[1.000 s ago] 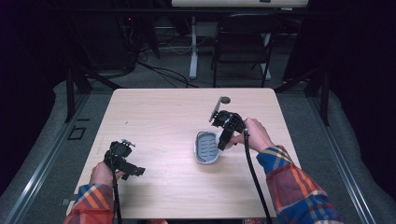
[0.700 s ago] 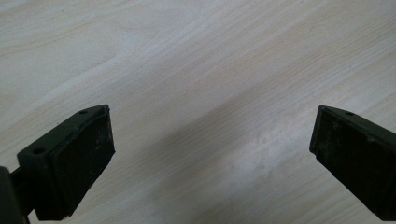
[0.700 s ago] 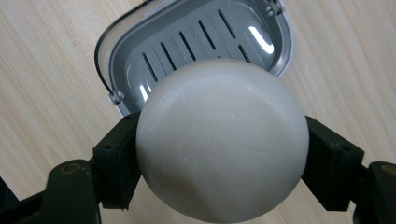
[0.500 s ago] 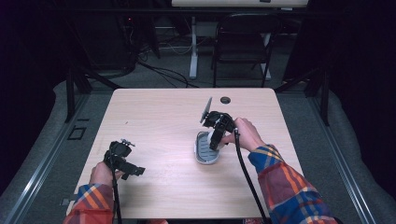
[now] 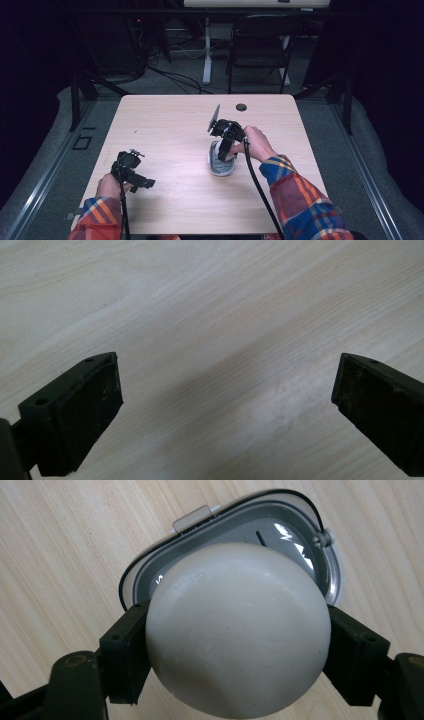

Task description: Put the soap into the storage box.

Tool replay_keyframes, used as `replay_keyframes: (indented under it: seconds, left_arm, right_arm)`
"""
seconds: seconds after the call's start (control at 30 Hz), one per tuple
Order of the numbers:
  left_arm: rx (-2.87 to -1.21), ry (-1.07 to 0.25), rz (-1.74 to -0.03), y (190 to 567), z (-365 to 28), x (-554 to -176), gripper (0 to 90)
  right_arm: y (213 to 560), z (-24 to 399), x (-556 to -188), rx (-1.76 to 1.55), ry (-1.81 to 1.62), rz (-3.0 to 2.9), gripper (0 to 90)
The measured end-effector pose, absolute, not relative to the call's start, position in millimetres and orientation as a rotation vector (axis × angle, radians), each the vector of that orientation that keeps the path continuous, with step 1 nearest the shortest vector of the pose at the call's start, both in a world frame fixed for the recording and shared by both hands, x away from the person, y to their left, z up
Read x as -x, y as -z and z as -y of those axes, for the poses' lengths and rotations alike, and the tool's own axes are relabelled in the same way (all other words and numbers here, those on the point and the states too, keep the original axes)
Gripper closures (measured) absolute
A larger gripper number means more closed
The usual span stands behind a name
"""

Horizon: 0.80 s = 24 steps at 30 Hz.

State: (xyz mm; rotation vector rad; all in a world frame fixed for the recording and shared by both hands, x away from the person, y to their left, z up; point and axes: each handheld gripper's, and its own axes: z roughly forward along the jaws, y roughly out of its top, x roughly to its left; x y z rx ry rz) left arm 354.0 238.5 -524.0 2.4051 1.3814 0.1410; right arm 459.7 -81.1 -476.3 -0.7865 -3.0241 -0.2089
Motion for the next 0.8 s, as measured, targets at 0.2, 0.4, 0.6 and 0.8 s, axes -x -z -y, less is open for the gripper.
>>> replay_keyframes:
  seconds: [0.2, 0.4, 0.6, 0.8]
  left_arm:
    - [-2.411, -0.145, -1.376, 524, -238, -354, 0.0]
    - [-2.412, -0.142, -1.379, 524, -238, -354, 0.0]
    - [-2.412, -0.144, -1.380, 524, -239, -353, 0.0]
    - [-2.415, -0.142, -1.382, 524, -239, -354, 0.0]
  right_arm:
    - [482, 77, -460, 0.782, 0.202, 3.021, 23.9]
    - [486, 75, -462, 0.777, 0.187, 3.026, 23.9]
    - [491, 74, -462, 0.775, 0.172, 3.034, 23.9]
    - [496, 76, -463, 0.771, 0.159, 3.041, 23.8]
